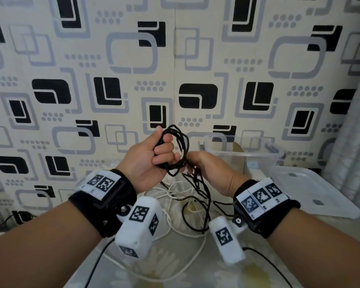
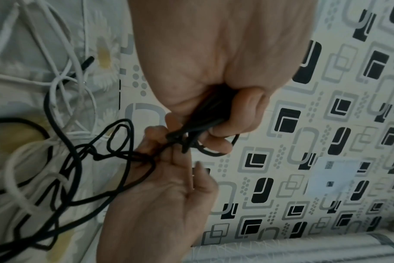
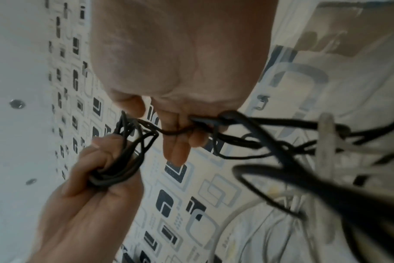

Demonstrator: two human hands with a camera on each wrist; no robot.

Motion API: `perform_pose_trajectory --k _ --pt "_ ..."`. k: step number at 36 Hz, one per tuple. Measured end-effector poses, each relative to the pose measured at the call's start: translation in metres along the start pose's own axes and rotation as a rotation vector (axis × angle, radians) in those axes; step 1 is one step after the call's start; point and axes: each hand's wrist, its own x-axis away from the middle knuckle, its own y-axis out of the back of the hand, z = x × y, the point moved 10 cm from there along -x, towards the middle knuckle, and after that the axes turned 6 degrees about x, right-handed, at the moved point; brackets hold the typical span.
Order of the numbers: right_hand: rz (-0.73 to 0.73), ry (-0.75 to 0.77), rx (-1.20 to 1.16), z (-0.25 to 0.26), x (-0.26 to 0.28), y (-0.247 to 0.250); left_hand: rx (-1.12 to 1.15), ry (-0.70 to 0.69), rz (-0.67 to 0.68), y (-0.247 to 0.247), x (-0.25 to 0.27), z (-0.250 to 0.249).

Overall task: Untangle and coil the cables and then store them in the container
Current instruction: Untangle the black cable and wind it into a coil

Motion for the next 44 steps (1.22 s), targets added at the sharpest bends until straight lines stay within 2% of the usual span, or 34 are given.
perform_pose_trajectory --k 2,5,10,13,19,24,29,32,44 --pt "0.024 -0.02 -0.073 -0.003 0.002 -0.008 -0.025 -0.016 -0.006 0.0 -0.002 0.0" --pt "-0.015 -0.009 -0.06 0.0 0.002 -0.011 -0.052 -0.032 -0.004 0.0 -0.003 0.001" --pt "-0.071 -0.016 -0.418 -0.003 0.0 -0.003 -0.076 -0.03 0.026 0.0 -0.001 0.003" --pt "-0.103 0.018 -0.474 -0.005 -0.002 0.001 -0.099 -0.014 0.052 0.002 0.001 0.003" --pt "-0.114 0.02 -0.45 -0.006 0.001 0.006 -0.115 0.113 -0.003 0.018 0.004 0.004" --pt "-0.091 0.016 -0.455 -0.003 0.002 0.007 -0.167 0.16 -0.003 0.017 0.008 -0.001" --pt "-0.083 0.01 -0.226 -0.001 0.002 0.007 -0.386 0.235 -0.029 0.02 0.006 -0.01" --pt "-0.071 0.03 -0.17 0.005 0.001 0.001 -0.404 0.27 -0.017 0.012 0.003 -0.003" --pt "-0.093 0.075 -0.156 0.009 0.0 0.005 -0.394 0.066 -0.063 0.0 0.001 0.002"
